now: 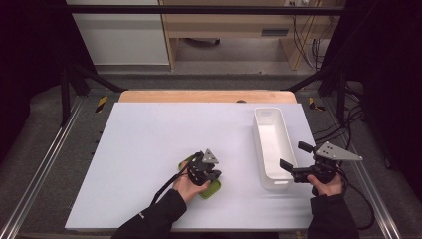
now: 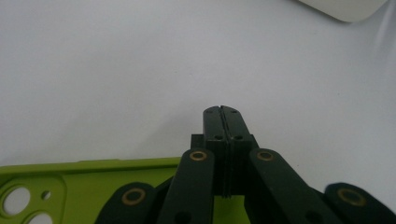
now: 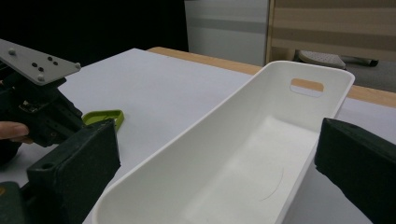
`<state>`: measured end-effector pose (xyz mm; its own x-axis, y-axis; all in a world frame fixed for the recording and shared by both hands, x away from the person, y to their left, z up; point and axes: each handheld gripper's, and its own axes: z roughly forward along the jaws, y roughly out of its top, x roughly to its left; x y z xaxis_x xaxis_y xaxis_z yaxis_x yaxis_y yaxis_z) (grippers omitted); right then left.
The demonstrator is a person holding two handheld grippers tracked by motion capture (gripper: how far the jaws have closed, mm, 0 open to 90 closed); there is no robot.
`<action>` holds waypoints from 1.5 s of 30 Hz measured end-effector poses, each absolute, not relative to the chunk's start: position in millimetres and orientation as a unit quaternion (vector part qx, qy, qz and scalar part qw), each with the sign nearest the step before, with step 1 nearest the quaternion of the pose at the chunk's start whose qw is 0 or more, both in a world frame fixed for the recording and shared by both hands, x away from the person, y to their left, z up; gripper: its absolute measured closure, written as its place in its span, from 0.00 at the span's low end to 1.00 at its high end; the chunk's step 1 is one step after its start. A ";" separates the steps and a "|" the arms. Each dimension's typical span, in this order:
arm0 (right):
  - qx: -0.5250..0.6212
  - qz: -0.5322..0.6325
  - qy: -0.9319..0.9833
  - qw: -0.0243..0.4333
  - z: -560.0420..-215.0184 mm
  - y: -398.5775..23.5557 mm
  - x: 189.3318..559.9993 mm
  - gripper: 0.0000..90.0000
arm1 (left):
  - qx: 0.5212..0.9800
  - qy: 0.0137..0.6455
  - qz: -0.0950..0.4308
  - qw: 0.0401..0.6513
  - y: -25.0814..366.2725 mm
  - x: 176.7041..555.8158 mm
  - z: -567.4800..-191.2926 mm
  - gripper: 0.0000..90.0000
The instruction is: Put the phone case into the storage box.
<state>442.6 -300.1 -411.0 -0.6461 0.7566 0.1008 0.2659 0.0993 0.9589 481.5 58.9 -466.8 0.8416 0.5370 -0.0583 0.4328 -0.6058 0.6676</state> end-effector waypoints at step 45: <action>0.361 0.565 0.709 0.217 -410.3 -301.1 441.9 0.01 | 0.920 0.238 0.071 0.304 90.4 455.1 -459.6 1.00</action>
